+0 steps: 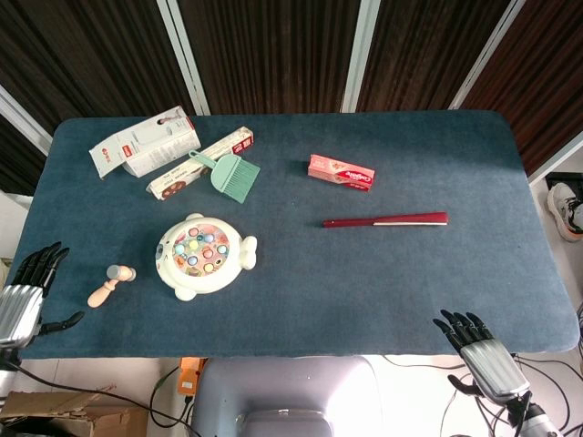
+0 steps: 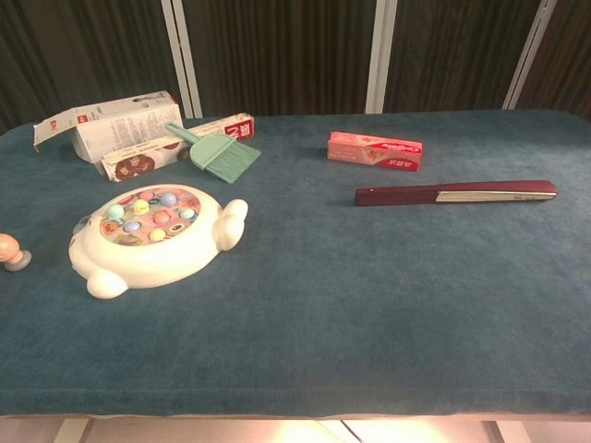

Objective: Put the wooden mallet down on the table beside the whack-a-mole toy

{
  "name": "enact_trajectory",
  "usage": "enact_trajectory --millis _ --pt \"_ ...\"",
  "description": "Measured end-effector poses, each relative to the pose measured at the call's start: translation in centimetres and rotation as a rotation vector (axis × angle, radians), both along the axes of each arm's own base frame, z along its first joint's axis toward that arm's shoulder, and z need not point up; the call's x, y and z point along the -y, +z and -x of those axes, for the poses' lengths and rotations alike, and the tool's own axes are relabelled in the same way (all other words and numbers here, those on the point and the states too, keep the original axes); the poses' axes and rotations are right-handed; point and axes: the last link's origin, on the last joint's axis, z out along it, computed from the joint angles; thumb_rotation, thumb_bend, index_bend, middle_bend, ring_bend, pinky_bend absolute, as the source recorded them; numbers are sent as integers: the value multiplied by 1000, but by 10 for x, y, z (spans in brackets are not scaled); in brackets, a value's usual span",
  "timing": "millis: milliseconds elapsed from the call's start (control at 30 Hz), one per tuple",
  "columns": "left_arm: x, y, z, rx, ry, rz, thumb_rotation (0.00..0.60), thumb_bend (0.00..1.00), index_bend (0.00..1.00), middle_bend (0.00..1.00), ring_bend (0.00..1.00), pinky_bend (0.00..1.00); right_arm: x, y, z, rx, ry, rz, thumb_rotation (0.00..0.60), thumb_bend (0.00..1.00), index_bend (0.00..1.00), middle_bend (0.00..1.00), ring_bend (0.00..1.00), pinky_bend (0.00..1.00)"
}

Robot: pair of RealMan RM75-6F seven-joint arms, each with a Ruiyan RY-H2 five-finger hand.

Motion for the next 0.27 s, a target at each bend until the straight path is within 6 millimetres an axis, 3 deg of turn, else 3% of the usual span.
enact_trajectory --millis 100,267 --pt "25 -13 0 -102 6 20 600 115 0 0 0 86 0 1 0 5 -1 3 600 180 0 0 0 38" --pt "44 -24 -4 -128 10 22 600 115 0 0 0 86 -4 6 -1 12 5 22 600 180 0 0 0 38"
